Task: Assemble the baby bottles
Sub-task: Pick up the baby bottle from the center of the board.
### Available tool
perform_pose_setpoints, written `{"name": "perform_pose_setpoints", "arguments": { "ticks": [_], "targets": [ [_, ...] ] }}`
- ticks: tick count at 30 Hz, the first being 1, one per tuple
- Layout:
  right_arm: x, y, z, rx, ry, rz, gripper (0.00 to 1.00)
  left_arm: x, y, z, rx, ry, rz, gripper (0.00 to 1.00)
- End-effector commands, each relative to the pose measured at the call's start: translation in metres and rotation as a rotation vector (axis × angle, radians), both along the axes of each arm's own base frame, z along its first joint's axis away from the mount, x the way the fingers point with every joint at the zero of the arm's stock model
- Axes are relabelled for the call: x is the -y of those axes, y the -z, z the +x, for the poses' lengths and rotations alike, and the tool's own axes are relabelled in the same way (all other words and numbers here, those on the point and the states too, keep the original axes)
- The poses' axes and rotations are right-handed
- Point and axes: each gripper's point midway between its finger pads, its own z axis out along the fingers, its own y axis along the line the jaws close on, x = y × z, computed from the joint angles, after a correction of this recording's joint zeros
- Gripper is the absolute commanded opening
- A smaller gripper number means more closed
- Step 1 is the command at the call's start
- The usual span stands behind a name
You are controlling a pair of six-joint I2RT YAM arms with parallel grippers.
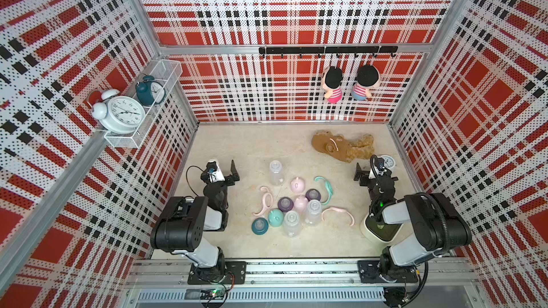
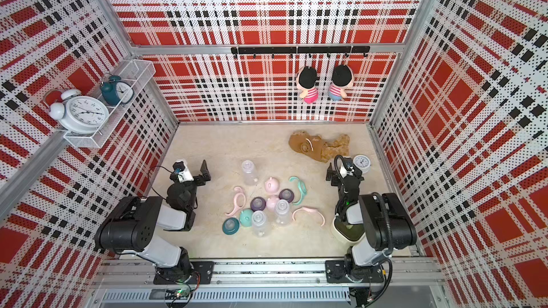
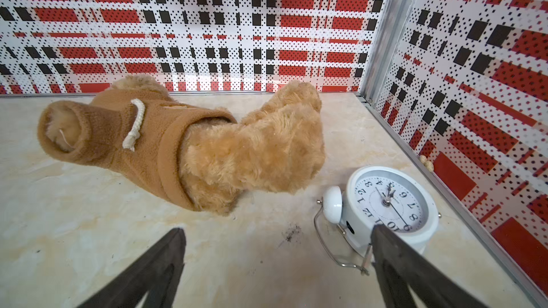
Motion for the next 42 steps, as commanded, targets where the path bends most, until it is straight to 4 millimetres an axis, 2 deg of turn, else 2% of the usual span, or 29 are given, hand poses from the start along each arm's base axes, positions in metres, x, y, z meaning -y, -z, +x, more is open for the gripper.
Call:
{"name": "perform_pose_setpoints", "arguments": {
  "ticks": [1, 16, 19, 25, 27, 30, 35, 36, 37, 39, 42],
  "targets": [
    [0.004, -0.008, 0.003, 0.027, 0.006, 0.002, 1.00, -0.001, -0.003, 0.002, 0.008, 0.000, 0.005, 0.98],
    [0.005, -0.008, 0.004, 0.026, 0.011, 0.004, 1.00, 0.000, -0.004, 0.001, 0.009, 0.004, 0.005, 0.98],
    [0.007, -0.009, 0.001, 0.034, 0.026, -0.001, 1.00, 0.004, -0.011, 0.004, -0.001, -0.006, 0.032, 0.98],
    [0.003, -0.035, -0.003, 0.036, 0.078, -0.056, 1.00, 0.010, -0.029, 0.000, -0.009, -0.101, 0.091, 0.98],
    [-0.001, -0.053, -0.004, 0.042, 0.102, -0.093, 1.00, 0.020, -0.040, 0.000, -0.016, -0.124, 0.115, 0.98],
    [-0.012, -0.080, -0.004, 0.043, 0.113, -0.117, 1.00, 0.038, -0.056, 0.010, -0.029, -0.053, 0.050, 0.98],
    [-0.027, -0.115, 0.006, -0.089, 0.110, 0.030, 1.00, 0.074, -0.071, 0.016, -0.061, 0.120, -0.039, 0.98],
    [-0.031, -0.117, 0.006, -0.142, 0.100, 0.069, 1.00, 0.092, -0.073, 0.014, -0.070, 0.186, -0.048, 0.98],
    [-0.036, -0.120, 0.007, -0.181, 0.083, 0.099, 1.00, 0.099, -0.073, 0.013, -0.082, 0.213, -0.052, 0.98],
    [-0.052, -0.123, 0.008, -0.278, 0.017, 0.157, 1.00, 0.111, -0.073, 0.013, -0.119, 0.245, -0.060, 0.98],
    [-0.066, -0.124, 0.008, -0.375, -0.006, 0.239, 1.00, 0.121, -0.074, 0.015, -0.160, 0.299, -0.105, 0.98]
  ]
}}
